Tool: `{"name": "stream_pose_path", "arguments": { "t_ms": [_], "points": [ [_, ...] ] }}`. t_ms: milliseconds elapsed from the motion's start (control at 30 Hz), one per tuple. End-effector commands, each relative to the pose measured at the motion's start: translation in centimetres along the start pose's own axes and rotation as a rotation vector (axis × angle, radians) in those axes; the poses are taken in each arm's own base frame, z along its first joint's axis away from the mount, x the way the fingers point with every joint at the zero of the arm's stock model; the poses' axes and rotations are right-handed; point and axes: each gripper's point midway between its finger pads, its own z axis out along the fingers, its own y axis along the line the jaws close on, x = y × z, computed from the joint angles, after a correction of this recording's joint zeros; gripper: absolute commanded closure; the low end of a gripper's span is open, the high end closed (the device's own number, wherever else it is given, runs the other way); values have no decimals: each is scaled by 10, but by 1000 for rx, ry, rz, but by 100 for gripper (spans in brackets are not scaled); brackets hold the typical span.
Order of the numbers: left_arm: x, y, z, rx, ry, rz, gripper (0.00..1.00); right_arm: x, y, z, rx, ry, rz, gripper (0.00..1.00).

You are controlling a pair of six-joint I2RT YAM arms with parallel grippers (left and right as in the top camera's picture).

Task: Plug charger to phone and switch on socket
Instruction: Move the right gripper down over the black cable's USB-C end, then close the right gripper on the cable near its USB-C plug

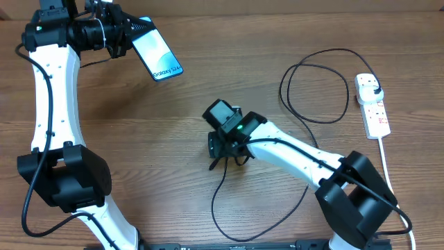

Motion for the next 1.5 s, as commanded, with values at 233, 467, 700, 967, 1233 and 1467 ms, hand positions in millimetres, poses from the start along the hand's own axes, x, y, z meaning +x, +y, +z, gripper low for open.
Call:
{"name": "stream_pose_path", "arguments": {
  "t_ms": [233, 467, 700, 967, 1233, 1467],
  "points": [
    [2, -7, -3, 37, 17, 20, 96, 7, -3, 24, 40, 34, -15, 30],
    [2, -7, -3, 38, 18, 27, 96, 12, -5, 39, 59, 57, -18, 35],
    [2, -7, -3, 37, 17, 28, 96, 9, -5, 41, 64, 45, -18, 50],
    [2, -7, -3, 37, 17, 32, 96, 9, -7, 47, 73, 48, -17, 82],
    [2, -7, -3, 37, 17, 34, 96, 9, -7, 47, 72, 50, -11, 96],
    [2, -7, -3, 41, 19, 35, 96, 3, -5, 44, 14, 78, 28, 96]
  ]
}}
